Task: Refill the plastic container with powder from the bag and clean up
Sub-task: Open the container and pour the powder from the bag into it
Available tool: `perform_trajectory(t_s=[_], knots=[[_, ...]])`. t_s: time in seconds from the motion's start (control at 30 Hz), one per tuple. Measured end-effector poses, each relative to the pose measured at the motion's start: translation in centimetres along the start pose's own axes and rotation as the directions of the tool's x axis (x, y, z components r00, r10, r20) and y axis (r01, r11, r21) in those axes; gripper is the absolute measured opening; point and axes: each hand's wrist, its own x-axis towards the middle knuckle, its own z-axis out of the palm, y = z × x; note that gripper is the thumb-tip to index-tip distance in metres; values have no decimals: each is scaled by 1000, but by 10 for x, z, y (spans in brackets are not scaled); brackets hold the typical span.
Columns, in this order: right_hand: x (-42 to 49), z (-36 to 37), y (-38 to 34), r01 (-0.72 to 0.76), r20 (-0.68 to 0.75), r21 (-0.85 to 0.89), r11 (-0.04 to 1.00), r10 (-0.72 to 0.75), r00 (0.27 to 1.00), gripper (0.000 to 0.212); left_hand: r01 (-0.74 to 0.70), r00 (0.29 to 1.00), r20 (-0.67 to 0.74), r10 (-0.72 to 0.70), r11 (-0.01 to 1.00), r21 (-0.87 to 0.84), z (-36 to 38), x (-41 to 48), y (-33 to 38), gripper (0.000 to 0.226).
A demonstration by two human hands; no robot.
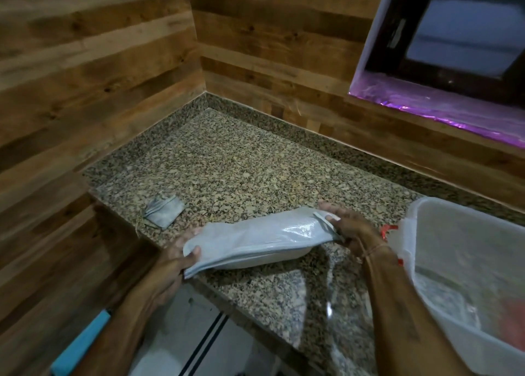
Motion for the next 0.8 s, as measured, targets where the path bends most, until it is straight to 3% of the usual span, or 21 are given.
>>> perform_trajectory(t_s=[0.07, 0.1, 0.2, 0.27, 0.4, 0.5, 0.57, 0.7, 0.8], knots=[[1, -2, -16, -92, 21, -150, 984, 96, 995, 19, 163, 986, 44, -160, 984, -71, -2, 1, 13, 30], [1, -1, -23, -141, 16, -190, 971, 147, 989, 9, 247, 967, 83, -239, 963, -103, -3, 4, 22, 38], [3, -3, -44, -245, -31, -279, 929, 246, 969, 33, 432, 889, 200, -412, 899, -72, -13, 23, 35, 81], [9, -3, -57, -300, -24, -368, 880, 313, 949, 45, 484, 859, 228, -458, 872, -72, -15, 36, 36, 89], [31, -1, -61, -342, 154, -497, 797, 469, 870, 64, 491, 857, 207, -473, 870, -43, -14, 55, 27, 67], [49, -1, -48, -337, 255, -423, 841, 468, 846, 63, 531, 814, 265, -517, 847, 19, -13, 63, 18, 67], [63, 0, -33, -345, 287, -370, 863, 459, 841, 67, 545, 809, 248, -533, 838, 23, -10, 67, 15, 49], [76, 12, -11, -240, 411, -464, 853, 447, 795, 95, 543, 817, 185, -547, 836, 74, -7, 79, 6, 38], [73, 22, -1, -205, 418, -423, 883, 390, 821, 69, 526, 832, 170, -529, 848, 61, -11, 86, -8, 28]])
